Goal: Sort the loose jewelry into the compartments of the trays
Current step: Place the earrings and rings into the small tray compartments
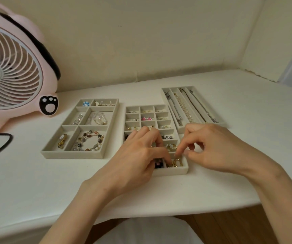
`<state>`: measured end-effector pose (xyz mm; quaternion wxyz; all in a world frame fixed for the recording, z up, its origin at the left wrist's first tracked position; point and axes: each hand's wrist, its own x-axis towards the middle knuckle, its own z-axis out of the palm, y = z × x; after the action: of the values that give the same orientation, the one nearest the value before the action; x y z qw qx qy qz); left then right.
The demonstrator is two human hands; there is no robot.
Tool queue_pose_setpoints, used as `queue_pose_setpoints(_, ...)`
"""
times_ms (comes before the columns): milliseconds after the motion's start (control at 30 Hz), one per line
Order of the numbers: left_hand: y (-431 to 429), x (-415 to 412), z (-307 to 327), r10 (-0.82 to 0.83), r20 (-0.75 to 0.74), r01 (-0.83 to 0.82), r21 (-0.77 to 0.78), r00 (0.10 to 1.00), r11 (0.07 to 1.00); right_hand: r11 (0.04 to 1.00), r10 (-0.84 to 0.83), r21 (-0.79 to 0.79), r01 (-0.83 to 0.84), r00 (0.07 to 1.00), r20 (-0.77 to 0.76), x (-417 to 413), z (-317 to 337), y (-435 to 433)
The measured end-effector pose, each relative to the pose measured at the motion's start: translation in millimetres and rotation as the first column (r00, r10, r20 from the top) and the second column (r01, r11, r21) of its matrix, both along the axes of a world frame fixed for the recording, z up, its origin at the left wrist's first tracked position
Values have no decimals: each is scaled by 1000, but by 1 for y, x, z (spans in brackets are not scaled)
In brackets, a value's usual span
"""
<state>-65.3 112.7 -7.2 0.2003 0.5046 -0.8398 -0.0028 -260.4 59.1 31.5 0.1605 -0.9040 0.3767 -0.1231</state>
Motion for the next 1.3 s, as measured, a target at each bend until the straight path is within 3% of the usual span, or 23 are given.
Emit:
queue_pose_setpoints(133, -1, -1, 0, -19, 9, 19, -34, 1000, 999, 992, -4, -129, -12, 992, -124, 9, -1, 8)
queue_pose_setpoints(233, -2, 1, 3, 29, -122, -36, -58, 992, 998, 988, -11, -154, -15, 986, -168, 13, -2, 12)
queue_pose_setpoints(367, -2, 7, 7, 79, -200, -98, -87, 977, 991, 987, -26, -159, -3, 984, -175, 14, -2, 12)
queue_pose_setpoints(767, -3, -2, 1, 5, -137, -9, -23, 991, 1000, 994, 24, -106, -38, 991, -132, 13, -3, 8)
queue_pose_setpoints(933, -4, 0, 3, 64, -245, -89, -96, 967, 991, 994, 60, -86, -72, 989, -132, 17, -6, 5)
queue_pose_setpoints(1300, -4, 1, 2, 135, -293, -177, -122, 947, 977, 963, 115, -214, -163, 969, -217, 22, -4, 5)
